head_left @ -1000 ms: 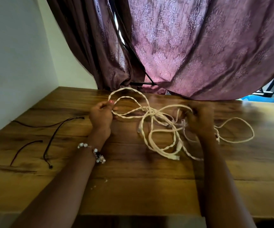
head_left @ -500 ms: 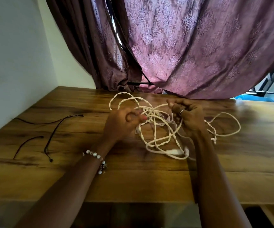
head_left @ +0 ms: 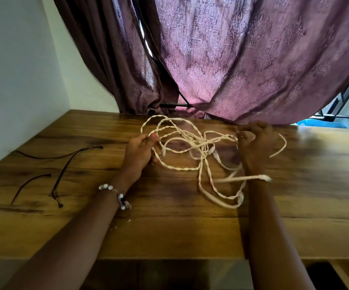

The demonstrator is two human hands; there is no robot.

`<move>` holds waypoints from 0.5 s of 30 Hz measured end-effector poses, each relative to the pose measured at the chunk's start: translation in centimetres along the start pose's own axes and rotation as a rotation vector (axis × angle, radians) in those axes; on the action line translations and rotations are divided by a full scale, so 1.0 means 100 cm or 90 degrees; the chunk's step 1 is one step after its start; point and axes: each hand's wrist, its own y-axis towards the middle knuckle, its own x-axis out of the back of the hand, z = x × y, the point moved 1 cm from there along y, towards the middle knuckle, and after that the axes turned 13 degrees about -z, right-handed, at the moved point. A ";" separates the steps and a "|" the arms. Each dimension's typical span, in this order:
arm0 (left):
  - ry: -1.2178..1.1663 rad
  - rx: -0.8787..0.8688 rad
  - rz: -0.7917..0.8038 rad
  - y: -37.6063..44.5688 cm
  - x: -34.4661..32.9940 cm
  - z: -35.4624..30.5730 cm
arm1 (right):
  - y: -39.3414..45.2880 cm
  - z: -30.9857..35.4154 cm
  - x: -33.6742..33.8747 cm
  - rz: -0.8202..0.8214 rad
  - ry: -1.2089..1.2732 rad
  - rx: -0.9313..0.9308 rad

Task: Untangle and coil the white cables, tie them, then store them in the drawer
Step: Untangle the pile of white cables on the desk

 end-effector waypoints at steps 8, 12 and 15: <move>-0.086 -0.072 0.053 -0.003 -0.002 -0.010 | -0.034 0.024 -0.030 0.528 0.032 0.219; -0.149 -0.045 0.034 0.001 0.000 -0.014 | -0.031 0.003 -0.039 0.510 -0.035 0.202; -0.205 -0.001 -0.020 0.001 0.000 -0.017 | -0.014 0.009 -0.026 0.405 0.144 -0.018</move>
